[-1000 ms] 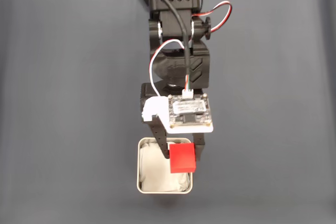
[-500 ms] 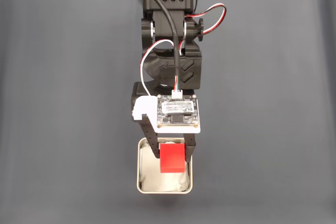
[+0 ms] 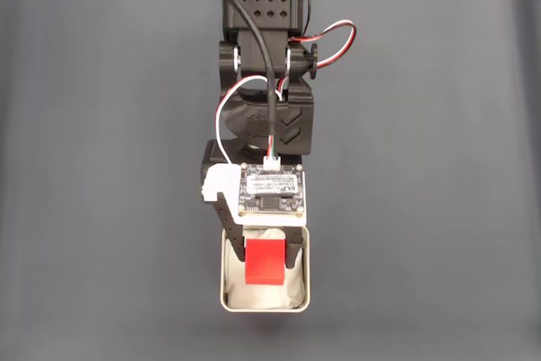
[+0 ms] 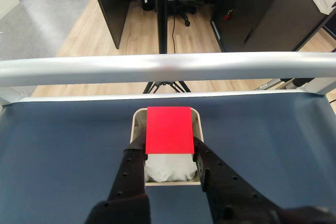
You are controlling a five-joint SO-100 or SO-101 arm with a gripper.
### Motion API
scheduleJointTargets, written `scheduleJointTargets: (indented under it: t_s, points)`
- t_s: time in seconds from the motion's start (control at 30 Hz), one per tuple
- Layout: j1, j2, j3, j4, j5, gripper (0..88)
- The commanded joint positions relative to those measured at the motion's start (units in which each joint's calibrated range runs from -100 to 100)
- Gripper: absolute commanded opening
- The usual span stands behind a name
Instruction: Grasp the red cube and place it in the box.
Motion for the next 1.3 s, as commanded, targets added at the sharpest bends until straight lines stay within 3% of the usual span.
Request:
scheduleJointTargets:
  t_s: [0.0,1.1,1.27]
  points:
    - [0.26,0.15,0.16,-2.03,0.63,11.5]
    - [-0.45,2.31,1.62,-4.32,2.00,12.4]
    - [-0.45,1.97,2.07,-3.18,2.20,29.8]
